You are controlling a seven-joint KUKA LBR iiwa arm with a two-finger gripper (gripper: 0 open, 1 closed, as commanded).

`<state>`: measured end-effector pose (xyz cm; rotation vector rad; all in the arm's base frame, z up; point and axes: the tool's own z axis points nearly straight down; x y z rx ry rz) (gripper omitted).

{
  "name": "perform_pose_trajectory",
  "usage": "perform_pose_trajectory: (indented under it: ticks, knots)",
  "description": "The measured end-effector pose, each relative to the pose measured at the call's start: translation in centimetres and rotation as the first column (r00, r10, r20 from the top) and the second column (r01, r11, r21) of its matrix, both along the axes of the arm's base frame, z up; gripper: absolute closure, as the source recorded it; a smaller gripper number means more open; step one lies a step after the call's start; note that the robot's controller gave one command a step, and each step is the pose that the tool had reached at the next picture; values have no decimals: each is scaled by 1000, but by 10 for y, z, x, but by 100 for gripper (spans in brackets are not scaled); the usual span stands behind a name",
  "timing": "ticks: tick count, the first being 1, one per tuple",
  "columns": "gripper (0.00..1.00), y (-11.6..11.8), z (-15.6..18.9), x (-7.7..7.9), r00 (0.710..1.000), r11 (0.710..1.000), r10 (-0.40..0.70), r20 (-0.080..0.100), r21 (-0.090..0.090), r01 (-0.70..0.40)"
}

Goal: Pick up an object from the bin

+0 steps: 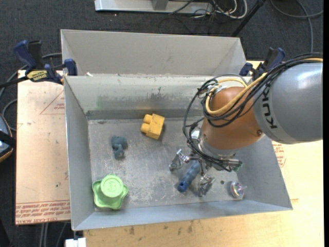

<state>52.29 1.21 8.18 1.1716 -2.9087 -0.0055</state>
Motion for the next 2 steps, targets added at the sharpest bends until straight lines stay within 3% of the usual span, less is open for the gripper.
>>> perform_pose_trajectory:
  ticks: [1,2]
  knots:
    - [100,1,4,2,1000,1000,1,7,2,-1]
    - [100,23,151,-15,999,999,44,15,1,-44]
